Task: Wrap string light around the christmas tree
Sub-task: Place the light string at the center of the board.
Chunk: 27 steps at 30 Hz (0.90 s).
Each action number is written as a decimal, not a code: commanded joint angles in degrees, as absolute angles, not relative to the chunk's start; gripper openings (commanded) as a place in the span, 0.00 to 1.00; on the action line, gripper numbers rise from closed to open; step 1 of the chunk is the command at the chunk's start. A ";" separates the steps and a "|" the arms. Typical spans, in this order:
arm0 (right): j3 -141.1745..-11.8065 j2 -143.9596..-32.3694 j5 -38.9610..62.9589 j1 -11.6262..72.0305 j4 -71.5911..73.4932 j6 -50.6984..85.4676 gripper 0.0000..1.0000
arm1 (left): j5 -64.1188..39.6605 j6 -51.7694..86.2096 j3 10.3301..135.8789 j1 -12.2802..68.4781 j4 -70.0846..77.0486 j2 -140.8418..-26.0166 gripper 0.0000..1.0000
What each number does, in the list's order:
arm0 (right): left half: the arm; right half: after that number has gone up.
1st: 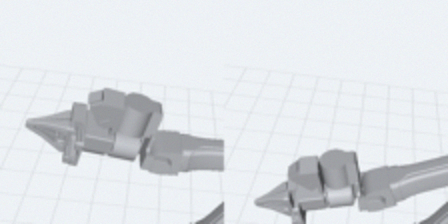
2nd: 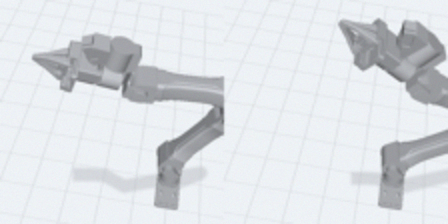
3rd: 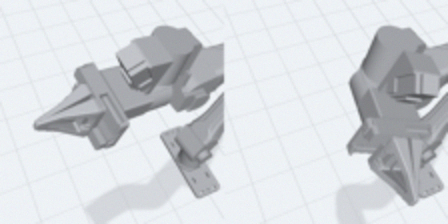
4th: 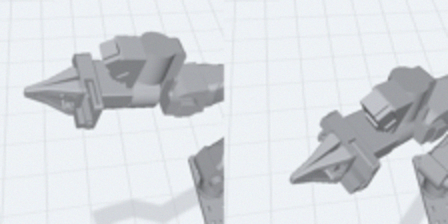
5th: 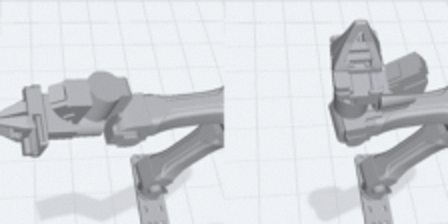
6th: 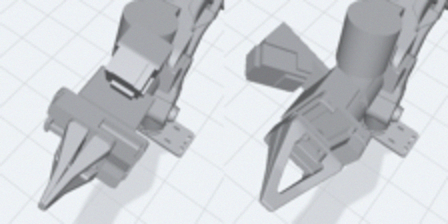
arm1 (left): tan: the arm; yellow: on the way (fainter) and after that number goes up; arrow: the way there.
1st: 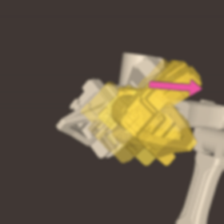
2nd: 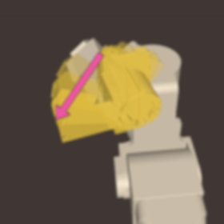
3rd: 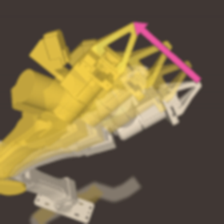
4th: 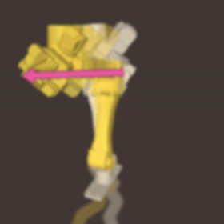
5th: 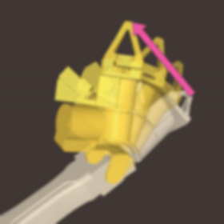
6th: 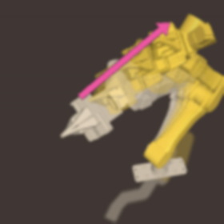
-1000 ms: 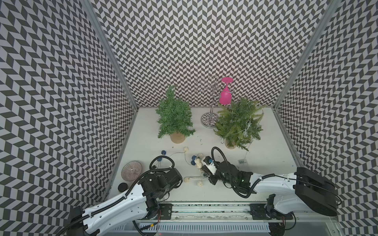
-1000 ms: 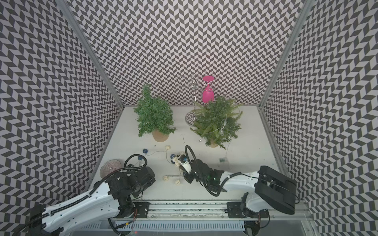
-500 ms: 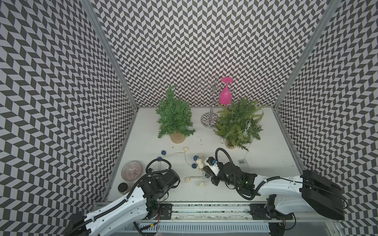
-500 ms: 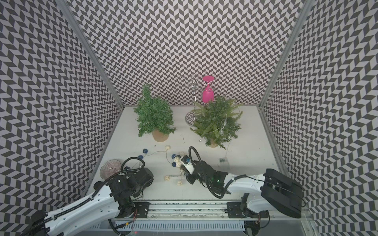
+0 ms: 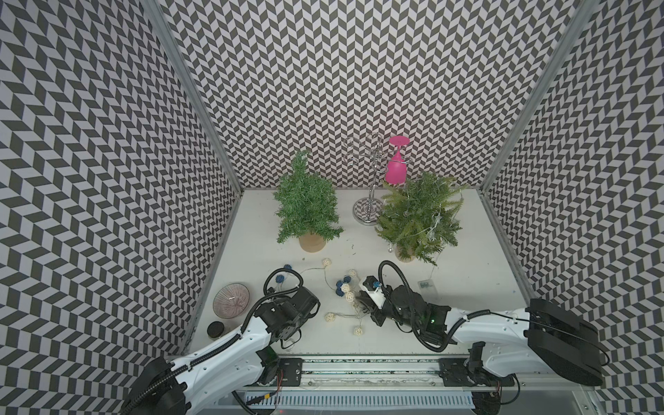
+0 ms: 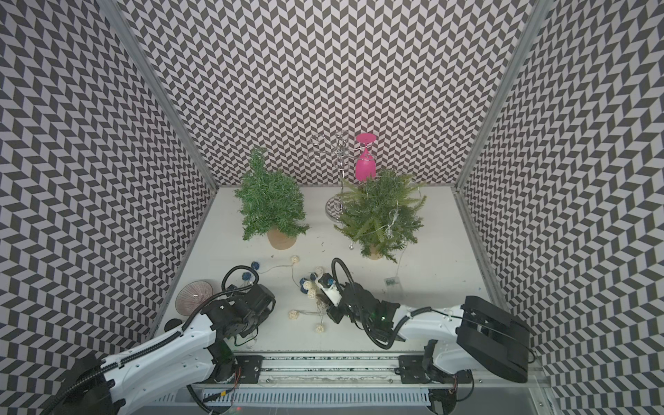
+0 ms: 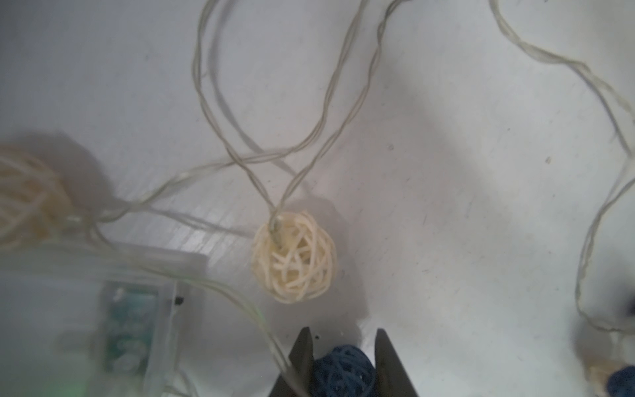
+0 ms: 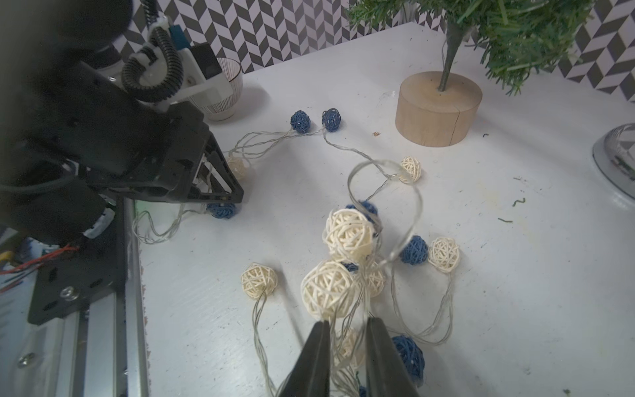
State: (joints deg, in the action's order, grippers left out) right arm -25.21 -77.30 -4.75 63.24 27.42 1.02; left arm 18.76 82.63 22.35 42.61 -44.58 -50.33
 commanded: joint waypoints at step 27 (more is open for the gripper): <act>-34.43 -64.45 4.53 63.04 30.32 -9.08 0.76 | 16.97 29.14 44.28 41.53 -24.81 -34.49 0.00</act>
State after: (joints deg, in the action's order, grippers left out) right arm -32.47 -65.43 3.09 63.20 26.79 -4.58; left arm 16.88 38.65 43.40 41.82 -30.92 -38.06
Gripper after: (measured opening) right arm 0.757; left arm 0.062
